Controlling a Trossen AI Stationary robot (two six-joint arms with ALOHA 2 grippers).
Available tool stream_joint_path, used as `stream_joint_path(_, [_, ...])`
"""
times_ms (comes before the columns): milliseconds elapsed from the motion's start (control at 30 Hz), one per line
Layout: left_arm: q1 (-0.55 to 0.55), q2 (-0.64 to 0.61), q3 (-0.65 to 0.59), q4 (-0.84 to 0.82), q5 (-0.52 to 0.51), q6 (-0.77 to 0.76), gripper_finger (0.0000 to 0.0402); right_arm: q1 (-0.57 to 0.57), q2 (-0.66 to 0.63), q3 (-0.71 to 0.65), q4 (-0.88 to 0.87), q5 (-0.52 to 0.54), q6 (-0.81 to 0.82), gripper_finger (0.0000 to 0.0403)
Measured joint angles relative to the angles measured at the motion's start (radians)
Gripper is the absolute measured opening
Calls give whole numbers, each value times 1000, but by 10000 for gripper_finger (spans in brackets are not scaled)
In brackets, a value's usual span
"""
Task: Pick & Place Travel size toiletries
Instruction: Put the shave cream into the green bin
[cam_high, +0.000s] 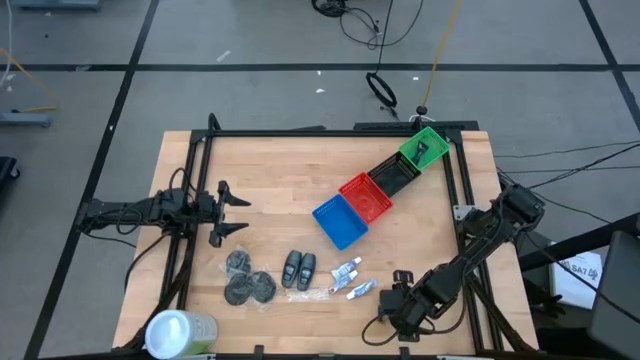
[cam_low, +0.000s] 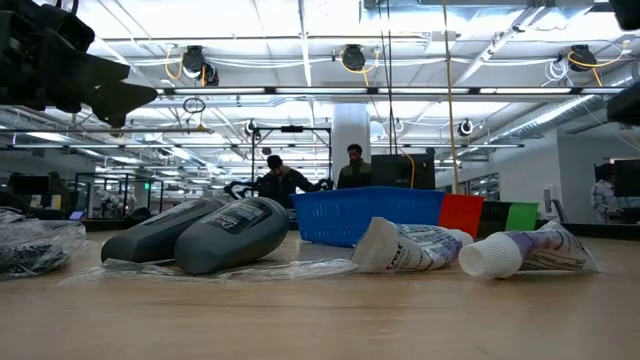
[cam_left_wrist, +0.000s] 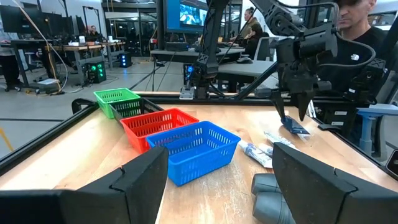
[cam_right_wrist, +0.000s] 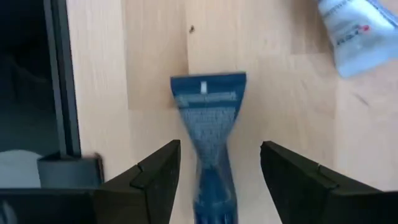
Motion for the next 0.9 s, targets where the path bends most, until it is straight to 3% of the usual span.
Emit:
stream_joint_path(233, [0,0,0,0,0,0,283,1,0,-123,220,-1,34,204])
stream_joint_path(900, [0,0,0,0,0,0,283,-24,-2,-307,149,25,56,170])
